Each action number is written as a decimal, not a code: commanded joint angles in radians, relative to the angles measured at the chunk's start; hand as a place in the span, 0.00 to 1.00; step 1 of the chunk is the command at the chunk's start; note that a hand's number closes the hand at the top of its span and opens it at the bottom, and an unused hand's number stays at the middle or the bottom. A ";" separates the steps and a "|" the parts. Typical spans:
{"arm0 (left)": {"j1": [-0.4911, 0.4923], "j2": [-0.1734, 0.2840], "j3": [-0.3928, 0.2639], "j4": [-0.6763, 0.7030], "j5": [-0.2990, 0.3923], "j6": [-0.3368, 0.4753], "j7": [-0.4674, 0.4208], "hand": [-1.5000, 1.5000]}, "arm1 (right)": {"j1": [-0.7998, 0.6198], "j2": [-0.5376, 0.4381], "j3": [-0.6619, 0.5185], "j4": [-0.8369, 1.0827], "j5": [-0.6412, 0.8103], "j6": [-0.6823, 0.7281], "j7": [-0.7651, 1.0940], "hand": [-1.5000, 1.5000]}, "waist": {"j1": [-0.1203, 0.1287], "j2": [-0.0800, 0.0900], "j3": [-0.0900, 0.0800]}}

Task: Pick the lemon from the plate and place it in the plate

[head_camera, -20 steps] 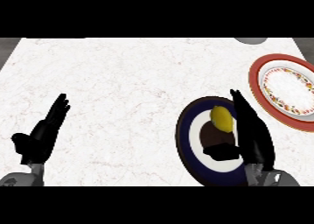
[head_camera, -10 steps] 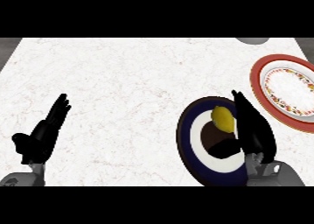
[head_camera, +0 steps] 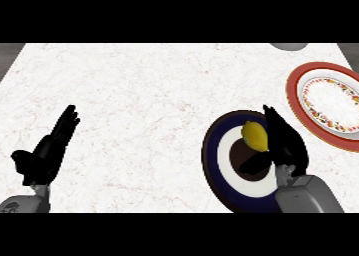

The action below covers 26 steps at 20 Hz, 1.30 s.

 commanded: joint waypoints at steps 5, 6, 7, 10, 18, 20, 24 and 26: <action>0.030 -0.045 0.019 -0.040 -0.043 -0.008 0.028 0.50 | 0.002 0.040 -0.037 0.133 0.089 -0.004 -0.053 0.00 | 0.001 0.000 0.000; 0.031 -0.039 0.030 -0.054 -0.046 -0.009 0.037 0.50 | -0.041 0.027 -0.085 0.182 0.072 -0.003 -0.091 0.00 | 0.002 0.000 0.000; 0.023 -0.051 0.023 -0.039 -0.052 -0.017 0.035 0.50 | -0.020 0.082 -0.032 0.206 0.124 -0.044 -0.060 0.00 | 0.001 0.000 0.000; -0.006 -0.070 0.048 0.012 -0.076 -0.033 0.005 0.50 | -0.017 0.057 -0.100 0.186 0.084 0.006 -0.139 0.00 | -0.001 0.000 0.000; -0.050 -0.087 0.054 0.020 -0.096 -0.019 0.029 0.50 | -0.086 0.078 -0.113 0.388 0.079 -0.045 -0.331 1.00 | 0.002 0.001 0.000; -0.024 -0.070 0.087 0.009 -0.072 -0.060 0.018 0.50 | -0.085 0.067 -0.117 0.305 0.088 0.004 -0.305 1.00 | 0.000 0.000 0.000; -0.004 -0.068 0.076 -0.015 -0.082 -0.036 0.041 0.50 | 0.066 -0.193 -0.262 0.242 -0.019 0.013 -0.536 1.00 | -0.025 -0.003 0.001; 0.056 -0.070 0.092 -0.016 -0.072 -0.032 0.001 0.50 | 0.152 -0.325 -0.376 0.293 -0.075 -0.009 -0.669 1.00 | -0.058 -0.004 0.005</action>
